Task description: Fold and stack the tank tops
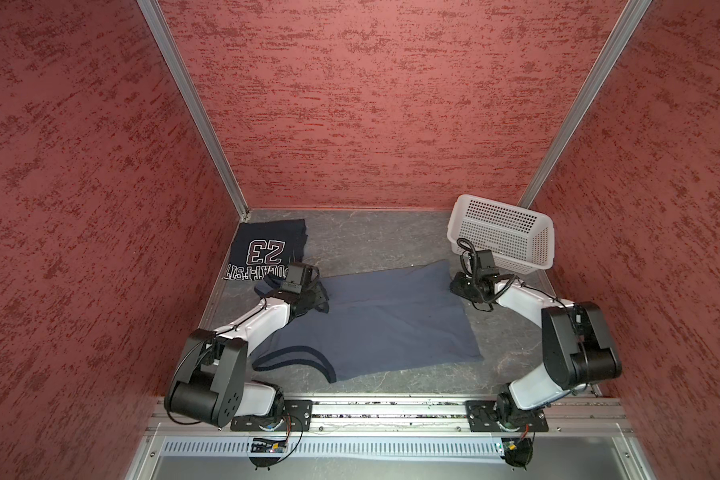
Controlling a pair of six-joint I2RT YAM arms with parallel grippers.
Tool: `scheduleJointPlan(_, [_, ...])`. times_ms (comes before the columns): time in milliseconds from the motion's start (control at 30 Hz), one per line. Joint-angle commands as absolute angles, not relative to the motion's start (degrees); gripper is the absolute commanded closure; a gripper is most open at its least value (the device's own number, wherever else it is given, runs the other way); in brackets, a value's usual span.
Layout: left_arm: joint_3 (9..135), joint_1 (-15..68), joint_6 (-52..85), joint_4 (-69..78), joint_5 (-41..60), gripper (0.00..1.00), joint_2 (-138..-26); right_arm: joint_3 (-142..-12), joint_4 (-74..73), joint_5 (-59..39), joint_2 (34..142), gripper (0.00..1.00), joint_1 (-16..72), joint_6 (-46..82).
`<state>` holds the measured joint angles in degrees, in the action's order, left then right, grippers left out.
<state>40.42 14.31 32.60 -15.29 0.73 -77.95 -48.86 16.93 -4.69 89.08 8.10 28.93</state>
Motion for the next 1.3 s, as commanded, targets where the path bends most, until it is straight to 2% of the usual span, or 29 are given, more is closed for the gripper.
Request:
scheduleJointPlan(0, [44.58, 16.72, 30.37, -20.39, -2.76, 0.36, -76.51, -52.44, 20.58, -0.68, 85.95, 0.51, 10.01, 28.57])
scheduleJointPlan(133, [48.53, 20.64, 29.60, -18.35, 0.68, 0.35, -81.84, -56.11, 20.10, -2.73, 87.18, 0.48, 14.37, 28.92])
scheduleJointPlan(333, [52.63, 22.15, 31.64, -15.50, 3.65, 0.35, -94.27, -63.25, 18.80, -5.58, 97.98, 0.46, 19.69, 29.35])
scheduleJointPlan(467, [51.98, 22.39, 33.34, -14.60, 4.16, 0.34, -97.98, -63.62, 18.60, -6.57, 102.77, 0.46, 20.14, 29.88])
scheduleJointPlan(700, [46.99, 26.28, 37.45, -10.25, 6.74, 0.33, -98.44, -55.57, 18.91, -3.32, 102.95, 0.45, 15.98, 31.33])
scheduleJointPlan(833, [46.26, 29.80, 39.71, -9.15, 8.39, 0.33, -96.99, -50.25, 18.22, -3.76, 99.89, 0.46, 10.89, 32.01])
scheduleJointPlan(933, [47.68, 30.76, 40.08, -11.61, 7.77, 0.32, -94.09, -49.69, 19.51, -0.64, 97.62, 0.46, 9.10, 31.94])
scheduleJointPlan(1067, [50.79, 27.37, 40.21, -21.08, 0.17, 0.27, -88.34, -49.99, 20.05, -0.04, 95.74, 0.46, 8.03, 31.51])
scheduleJointPlan(1267, [50.23, 12.14, 40.08, -28.05, -2.03, 0.27, -81.93, -49.56, 18.52, -1.99, 93.67, 0.46, 8.07, 31.38])
